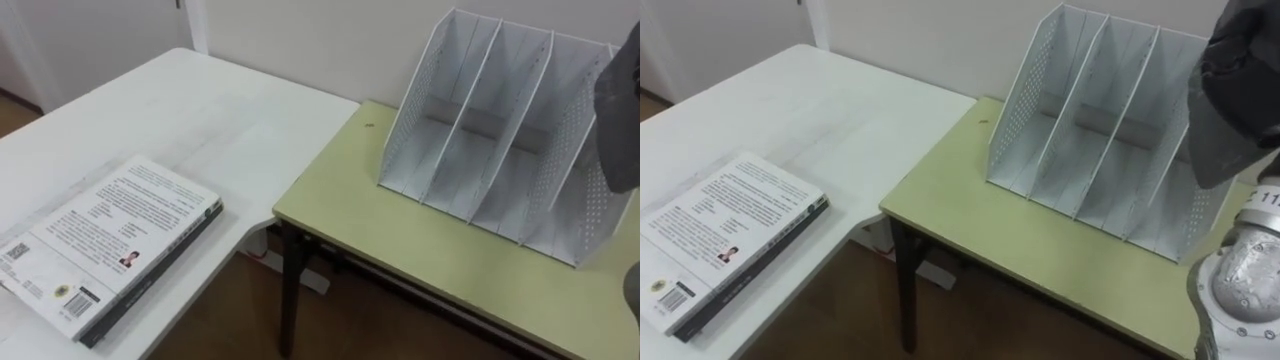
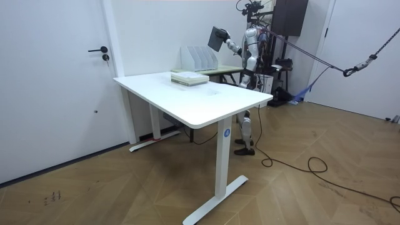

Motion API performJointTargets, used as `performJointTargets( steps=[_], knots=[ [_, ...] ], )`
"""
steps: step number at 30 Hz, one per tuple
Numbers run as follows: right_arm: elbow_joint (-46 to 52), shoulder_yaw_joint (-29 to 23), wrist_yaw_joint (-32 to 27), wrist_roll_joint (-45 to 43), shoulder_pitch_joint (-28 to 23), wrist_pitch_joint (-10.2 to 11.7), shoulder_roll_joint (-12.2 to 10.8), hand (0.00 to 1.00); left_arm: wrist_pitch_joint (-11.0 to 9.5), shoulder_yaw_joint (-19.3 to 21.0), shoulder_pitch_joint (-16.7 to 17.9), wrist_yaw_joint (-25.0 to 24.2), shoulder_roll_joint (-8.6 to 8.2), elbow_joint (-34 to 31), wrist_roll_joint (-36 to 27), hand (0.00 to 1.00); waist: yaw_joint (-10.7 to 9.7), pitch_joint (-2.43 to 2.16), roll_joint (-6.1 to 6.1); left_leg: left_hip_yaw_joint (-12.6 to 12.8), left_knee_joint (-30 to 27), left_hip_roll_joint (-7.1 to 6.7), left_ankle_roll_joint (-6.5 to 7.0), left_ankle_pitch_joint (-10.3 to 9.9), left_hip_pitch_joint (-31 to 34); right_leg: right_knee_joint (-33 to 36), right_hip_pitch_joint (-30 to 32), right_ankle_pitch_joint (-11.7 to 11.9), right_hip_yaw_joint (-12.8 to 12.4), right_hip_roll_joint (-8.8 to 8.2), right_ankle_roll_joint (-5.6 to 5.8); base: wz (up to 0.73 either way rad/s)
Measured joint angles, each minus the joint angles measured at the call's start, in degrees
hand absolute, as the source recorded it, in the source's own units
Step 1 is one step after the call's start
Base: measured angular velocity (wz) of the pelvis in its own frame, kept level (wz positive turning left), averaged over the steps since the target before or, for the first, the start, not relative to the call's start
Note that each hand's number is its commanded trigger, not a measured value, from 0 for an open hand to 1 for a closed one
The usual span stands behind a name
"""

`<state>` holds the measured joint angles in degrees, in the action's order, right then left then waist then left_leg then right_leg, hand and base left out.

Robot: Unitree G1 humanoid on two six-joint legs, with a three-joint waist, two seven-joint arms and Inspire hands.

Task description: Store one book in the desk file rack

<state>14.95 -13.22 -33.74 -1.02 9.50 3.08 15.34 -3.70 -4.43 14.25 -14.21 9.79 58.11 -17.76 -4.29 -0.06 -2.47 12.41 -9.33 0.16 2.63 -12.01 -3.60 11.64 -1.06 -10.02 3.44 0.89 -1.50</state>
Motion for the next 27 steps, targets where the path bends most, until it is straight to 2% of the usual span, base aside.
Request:
performJointTargets(
  steps=[9, 12, 19, 27],
  knots=[
    [0.0, 0.1, 2.0, 1.5, 0.0, -0.1, 0.0, 1.0, 0.0, 0.0, -0.1, -0.1, -0.02, 0.1, 0.0, 0.0, 0.4, 0.03, -0.09, 0.1, -0.1, -0.04, -0.01, 0.0, -0.4, 0.0, -0.4, 0.0, 0.0, 0.0, -0.01, 0.0],
    [-0.1, 0.1, 2.5, 1.6, 0.0, -0.3, 0.0, 1.0, 0.0, 0.0, -0.2, -0.1, -0.12, 0.4, -0.1, 0.0, 1.0, 0.25, -0.03, 0.0, -0.1, -0.01, -0.01, 0.0, -1.0, 0.0, -1.0, 0.0, 0.0, 0.0, -0.01, 0.0],
    [-4.5, 0.0, 2.2, 1.2, 5.6, -1.1, 0.7, 1.0, 0.6, 0.3, -1.0, -0.6, -0.16, 1.5, 0.0, 0.0, 1.5, 0.3, 0.0, -0.2, -0.2, -0.02, -0.02, 0.0, -1.3, -0.2, -1.8, 0.1, 0.2, 0.0, -0.08, 0.02],
    [-10.3, 0.2, 2.1, 3.1, 6.1, -2.2, 0.9, 1.0, 1.3, 0.0, -1.6, 0.0, -0.16, 1.6, -0.1, 0.0, 1.8, 0.37, -0.13, -0.7, -0.2, -0.02, -0.03, 0.0, -1.3, -0.2, -1.8, 0.1, 1.4, -0.18, -0.08, 0.03]
  ],
)
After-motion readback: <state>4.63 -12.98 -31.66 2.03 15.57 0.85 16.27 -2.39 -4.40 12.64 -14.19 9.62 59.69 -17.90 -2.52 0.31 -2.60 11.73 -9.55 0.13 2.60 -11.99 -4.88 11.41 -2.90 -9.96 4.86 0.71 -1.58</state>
